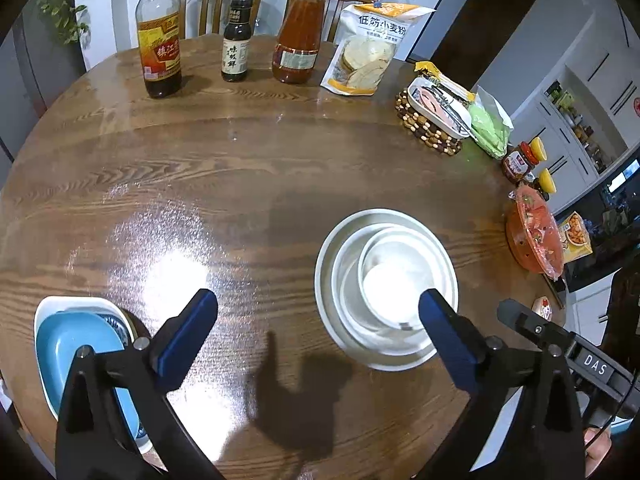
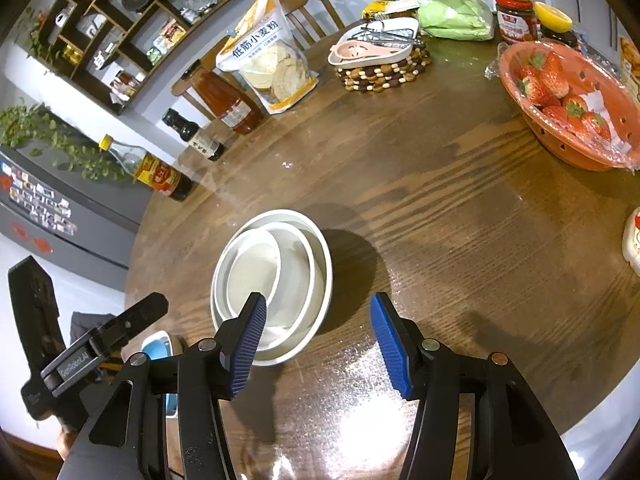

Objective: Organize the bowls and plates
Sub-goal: 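Move both grippers to the rim of the stacked white bowls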

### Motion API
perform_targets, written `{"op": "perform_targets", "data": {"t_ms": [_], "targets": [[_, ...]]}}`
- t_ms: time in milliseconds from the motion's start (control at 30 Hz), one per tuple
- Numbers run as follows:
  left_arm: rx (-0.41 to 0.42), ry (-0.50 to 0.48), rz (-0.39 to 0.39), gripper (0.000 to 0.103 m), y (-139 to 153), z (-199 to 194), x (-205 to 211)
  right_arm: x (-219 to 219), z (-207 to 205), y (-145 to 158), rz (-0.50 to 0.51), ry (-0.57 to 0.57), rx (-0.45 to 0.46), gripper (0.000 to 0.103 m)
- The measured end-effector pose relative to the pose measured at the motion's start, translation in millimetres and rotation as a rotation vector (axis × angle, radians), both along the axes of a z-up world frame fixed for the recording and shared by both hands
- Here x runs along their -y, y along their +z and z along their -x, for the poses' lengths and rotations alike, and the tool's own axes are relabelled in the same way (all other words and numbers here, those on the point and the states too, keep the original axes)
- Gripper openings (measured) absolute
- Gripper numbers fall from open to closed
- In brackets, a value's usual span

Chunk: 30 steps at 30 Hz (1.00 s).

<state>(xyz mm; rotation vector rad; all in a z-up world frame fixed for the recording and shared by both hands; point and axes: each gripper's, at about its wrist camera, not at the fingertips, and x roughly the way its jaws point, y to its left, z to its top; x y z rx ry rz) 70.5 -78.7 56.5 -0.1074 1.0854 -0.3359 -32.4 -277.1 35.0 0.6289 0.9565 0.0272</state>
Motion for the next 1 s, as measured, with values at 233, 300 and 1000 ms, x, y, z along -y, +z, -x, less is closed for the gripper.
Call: {"op": "perform_targets", "data": {"t_ms": [233, 300, 1000], "targets": [[0.005, 0.013, 0.011, 0.102, 1.6, 7.9, -4.8, 10.7, 8.0, -2.3, -0.005, -0.019, -0.002, 0.057], [0.012, 0.017, 0.006, 0.102, 2.2, 9.6, -4.8, 14.9, 10.4, -3.2, -0.011, -0.027, -0.003, 0.057], [-0.115, 0.112, 0.025, 0.102, -26.0, -3.9, -22.7, 21.2, -4.8, -30.2, -0.039, 0.003, -0.084, 0.057]]}}
